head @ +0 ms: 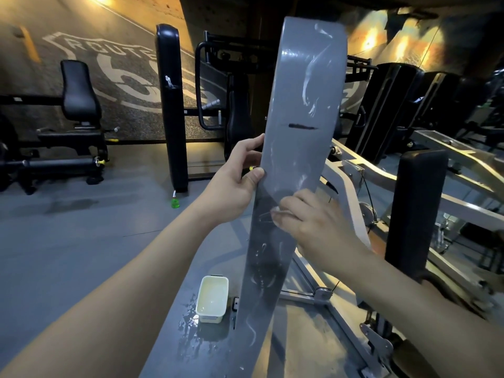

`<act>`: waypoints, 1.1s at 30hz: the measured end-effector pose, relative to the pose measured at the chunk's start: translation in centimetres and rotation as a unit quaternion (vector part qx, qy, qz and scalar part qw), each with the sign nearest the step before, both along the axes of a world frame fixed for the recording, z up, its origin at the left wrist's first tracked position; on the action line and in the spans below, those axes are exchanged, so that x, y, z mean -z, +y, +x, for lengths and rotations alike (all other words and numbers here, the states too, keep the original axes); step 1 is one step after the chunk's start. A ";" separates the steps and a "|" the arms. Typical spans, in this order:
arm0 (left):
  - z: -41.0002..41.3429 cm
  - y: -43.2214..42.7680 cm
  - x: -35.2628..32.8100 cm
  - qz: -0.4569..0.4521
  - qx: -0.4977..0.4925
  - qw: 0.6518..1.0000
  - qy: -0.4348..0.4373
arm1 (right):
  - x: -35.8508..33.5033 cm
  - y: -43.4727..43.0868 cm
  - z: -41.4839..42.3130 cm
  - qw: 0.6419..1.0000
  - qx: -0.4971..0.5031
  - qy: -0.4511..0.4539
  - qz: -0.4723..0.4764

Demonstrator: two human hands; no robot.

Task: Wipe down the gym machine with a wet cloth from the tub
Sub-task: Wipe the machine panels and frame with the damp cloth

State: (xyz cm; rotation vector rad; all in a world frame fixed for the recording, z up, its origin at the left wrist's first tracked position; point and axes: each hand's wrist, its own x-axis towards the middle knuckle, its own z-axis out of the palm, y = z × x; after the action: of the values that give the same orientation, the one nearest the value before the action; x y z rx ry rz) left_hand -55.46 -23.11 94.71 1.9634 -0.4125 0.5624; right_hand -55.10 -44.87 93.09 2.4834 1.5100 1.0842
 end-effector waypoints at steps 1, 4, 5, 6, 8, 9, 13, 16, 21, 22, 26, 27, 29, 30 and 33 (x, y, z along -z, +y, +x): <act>0.0 0.0 0.0 -0.001 0.000 1.000 0.001 | -0.5 -0.3 0.0 1.000 -0.006 0.013 0.006; -0.1 -0.1 0.1 -0.003 0.001 1.000 0.010 | -3.8 -1.0 0.3 0.992 -0.006 -0.023 0.121; -0.2 -0.1 0.0 -0.006 0.002 1.000 0.016 | -4.8 -1.2 0.6 0.986 -0.003 -0.045 0.162; -0.2 -0.1 -0.1 -0.008 0.004 1.000 0.019 | -5.3 -1.3 0.9 0.980 0.002 -0.053 0.190; -0.3 -0.2 -0.1 -0.010 0.007 1.000 0.019 | -4.2 -1.3 0.8 0.981 0.006 -0.047 0.187; -0.3 -0.3 -0.1 -0.012 0.008 1.000 0.015 | -2.8 -1.2 0.7 0.988 0.003 -0.026 0.154; -0.3 -0.4 0.1 -0.022 0.007 1.000 0.007 | -1.2 -1.6 0.4 0.999 -0.005 0.001 0.049; -0.2 -0.3 0.2 -0.023 0.009 1.000 0.013 | -4.0 -1.5 1.3 0.986 0.015 -0.031 0.161; -0.2 -0.4 0.3 -0.029 0.016 0.999 0.012 | -0.1 -1.3 -0.4 0.996 -0.006 0.002 0.084; -0.3 -0.4 0.3 -0.031 0.015 0.999 0.010 | -0.2 -1.5 -0.5 0.998 -0.009 0.006 0.059; -0.1 -0.4 0.3 -0.043 0.022 0.999 0.019 | -3.4 -1.4 0.9 0.977 0.025 0.048 0.205; -0.1 -0.3 0.4 -0.041 0.022 0.999 0.021 | -3.2 -1.4 0.9 0.973 0.033 0.041 0.223; 0.0 -0.4 0.5 -0.039 0.022 0.999 0.020 | -1.9 -1.3 0.0 0.974 0.053 0.075 0.207; -0.1 -0.4 0.5 -0.040 0.020 0.999 0.017 | -0.9 -1.0 -0.9 0.981 0.049 0.087 0.165; 0.0 -0.3 0.5 -0.047 0.016 0.999 0.014 | -1.9 -0.9 -0.6 0.989 0.025 0.079 0.120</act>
State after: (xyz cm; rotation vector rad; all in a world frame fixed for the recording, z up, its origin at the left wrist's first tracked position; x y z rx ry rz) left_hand -55.46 -23.45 94.24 1.8696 -0.3920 0.5247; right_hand -55.65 -45.82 95.00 2.8135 1.4203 1.1497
